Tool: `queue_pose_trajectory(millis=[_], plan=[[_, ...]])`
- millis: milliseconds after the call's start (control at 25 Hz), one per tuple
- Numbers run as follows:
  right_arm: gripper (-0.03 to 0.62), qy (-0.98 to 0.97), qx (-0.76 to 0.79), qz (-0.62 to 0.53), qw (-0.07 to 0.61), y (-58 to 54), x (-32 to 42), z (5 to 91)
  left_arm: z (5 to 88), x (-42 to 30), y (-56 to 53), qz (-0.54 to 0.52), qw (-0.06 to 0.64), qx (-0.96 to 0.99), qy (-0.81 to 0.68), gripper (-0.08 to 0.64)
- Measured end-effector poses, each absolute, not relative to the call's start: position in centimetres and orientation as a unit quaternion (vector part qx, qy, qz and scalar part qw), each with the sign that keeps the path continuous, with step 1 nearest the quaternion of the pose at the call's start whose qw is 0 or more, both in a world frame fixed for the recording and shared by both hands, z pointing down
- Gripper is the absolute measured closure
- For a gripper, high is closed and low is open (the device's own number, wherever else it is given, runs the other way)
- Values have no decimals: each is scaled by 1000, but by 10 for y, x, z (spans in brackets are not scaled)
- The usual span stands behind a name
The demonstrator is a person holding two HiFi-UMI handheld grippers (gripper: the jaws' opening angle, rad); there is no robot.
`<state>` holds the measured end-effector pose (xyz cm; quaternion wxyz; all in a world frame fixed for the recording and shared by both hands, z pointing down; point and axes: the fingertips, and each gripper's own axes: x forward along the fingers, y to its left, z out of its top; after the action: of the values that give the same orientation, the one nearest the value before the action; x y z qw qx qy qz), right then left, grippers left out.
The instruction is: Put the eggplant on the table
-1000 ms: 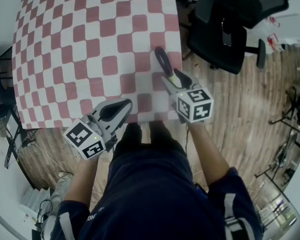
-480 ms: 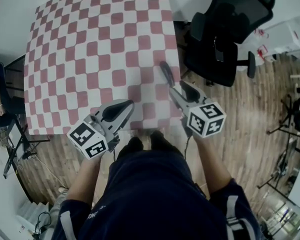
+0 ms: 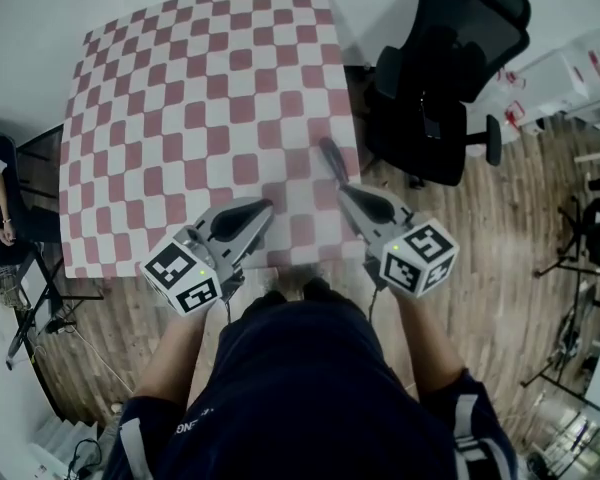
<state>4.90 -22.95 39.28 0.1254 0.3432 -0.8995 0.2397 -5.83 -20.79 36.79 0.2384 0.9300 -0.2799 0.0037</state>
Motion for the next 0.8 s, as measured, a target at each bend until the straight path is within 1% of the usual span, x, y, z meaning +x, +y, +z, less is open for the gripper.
queue_pose_trajectory(millis=[400,800], plan=[[571,-907,343,216,113,-215,45,368,352,-55,-203,0,222,937,-271,528],[575,-907,344,213,116,-207,48,371,355,-45,-196,3,224,938,-263,528]])
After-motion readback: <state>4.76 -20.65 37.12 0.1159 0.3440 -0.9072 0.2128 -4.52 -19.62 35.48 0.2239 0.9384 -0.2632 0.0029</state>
